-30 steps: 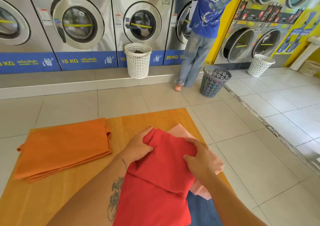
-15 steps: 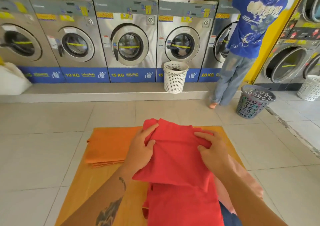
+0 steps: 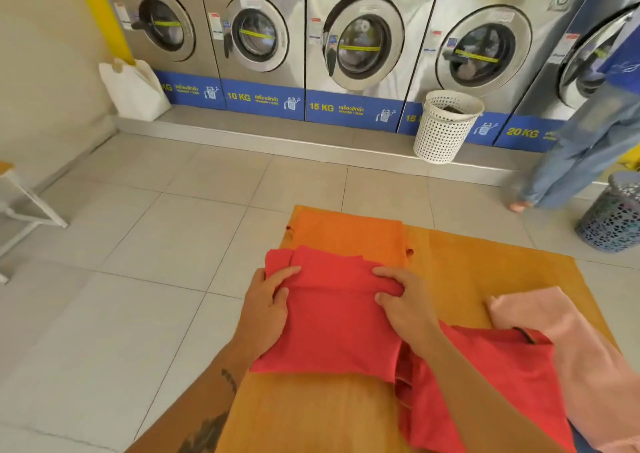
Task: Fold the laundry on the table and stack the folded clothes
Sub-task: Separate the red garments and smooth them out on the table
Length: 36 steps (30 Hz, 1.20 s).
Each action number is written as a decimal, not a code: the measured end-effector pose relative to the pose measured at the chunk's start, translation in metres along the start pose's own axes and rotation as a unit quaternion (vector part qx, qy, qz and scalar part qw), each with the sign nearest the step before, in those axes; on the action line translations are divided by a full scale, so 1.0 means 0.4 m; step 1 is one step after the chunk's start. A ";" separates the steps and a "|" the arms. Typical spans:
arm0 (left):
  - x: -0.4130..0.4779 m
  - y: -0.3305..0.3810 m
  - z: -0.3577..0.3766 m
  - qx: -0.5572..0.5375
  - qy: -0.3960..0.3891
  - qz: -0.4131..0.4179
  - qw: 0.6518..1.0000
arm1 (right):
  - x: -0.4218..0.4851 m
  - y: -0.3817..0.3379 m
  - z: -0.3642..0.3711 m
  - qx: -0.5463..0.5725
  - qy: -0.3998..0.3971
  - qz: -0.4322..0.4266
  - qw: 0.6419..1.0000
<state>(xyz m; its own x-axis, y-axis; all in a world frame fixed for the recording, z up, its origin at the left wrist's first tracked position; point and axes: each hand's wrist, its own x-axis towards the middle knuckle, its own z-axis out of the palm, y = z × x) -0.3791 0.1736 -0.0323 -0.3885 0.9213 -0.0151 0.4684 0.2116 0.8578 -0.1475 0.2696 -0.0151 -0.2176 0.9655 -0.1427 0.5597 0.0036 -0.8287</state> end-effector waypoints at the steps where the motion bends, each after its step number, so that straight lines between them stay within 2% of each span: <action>1: 0.001 -0.025 -0.007 0.021 -0.015 -0.006 1.000 | -0.001 0.011 0.021 -0.042 -0.012 -0.001 0.999; 3: -0.004 -0.073 -0.011 0.082 -0.066 -0.016 0.994 | -0.025 0.045 0.057 -0.105 -0.048 0.026 0.993; 5: -0.012 -0.103 -0.008 0.116 -0.097 -0.019 0.988 | -0.057 0.068 0.075 -0.120 -0.060 0.055 0.989; 8: -0.008 -0.111 -0.005 0.098 -0.105 -0.022 0.989 | -0.064 0.076 0.077 -0.133 -0.055 0.065 0.988; 11: -0.006 -0.112 -0.007 0.072 -0.101 -0.039 0.992 | -0.057 0.069 0.065 -0.162 -0.085 0.061 0.981; 13: -0.010 -0.111 -0.004 0.089 -0.070 -0.045 0.993 | -0.056 0.056 0.048 -0.171 -0.112 0.053 0.977; 16: -0.027 -0.083 -0.002 0.172 0.051 -0.004 0.984 | -0.072 0.049 0.005 -0.179 -0.114 0.012 0.977; 18: -0.041 -0.043 0.005 0.172 0.108 0.048 0.978 | -0.101 0.060 -0.043 -0.177 -0.075 -0.025 0.981; 21: -0.071 0.039 0.053 0.161 0.129 0.099 0.973 | -0.155 0.105 -0.136 -0.178 -0.003 -0.054 0.983; 23: -0.101 0.098 0.112 0.136 0.112 0.118 0.977 | -0.194 0.154 -0.202 -0.220 0.046 -0.034 0.974; 25: -0.138 0.148 0.191 0.089 0.068 0.139 0.984 | -0.232 0.218 -0.265 -0.281 0.083 0.034 0.956; 28: -0.199 0.207 0.322 0.040 -0.048 0.119 0.991 | -0.286 0.311 -0.336 -0.276 0.069 0.162 0.945; 31: -0.239 0.237 0.436 0.087 -0.140 0.049 0.985 | -0.314 0.350 -0.364 -0.254 0.026 0.157 0.954; 34: -0.258 0.248 0.497 0.105 -0.168 -0.051 0.979 | -0.324 0.330 -0.357 -0.171 -0.023 0.142 0.975; 36: -0.263 0.253 0.512 0.095 -0.169 -0.092 0.977 | -0.333 0.317 -0.354 -0.114 -0.020 0.131 0.985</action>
<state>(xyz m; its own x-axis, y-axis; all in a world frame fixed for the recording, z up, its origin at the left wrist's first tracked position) -0.1283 0.1647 -0.0492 -0.2111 0.9105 -0.3556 0.5665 0.4105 0.7146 0.0656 0.1782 -0.0247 -0.0700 0.9299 -0.3610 0.7651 -0.1821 -0.6176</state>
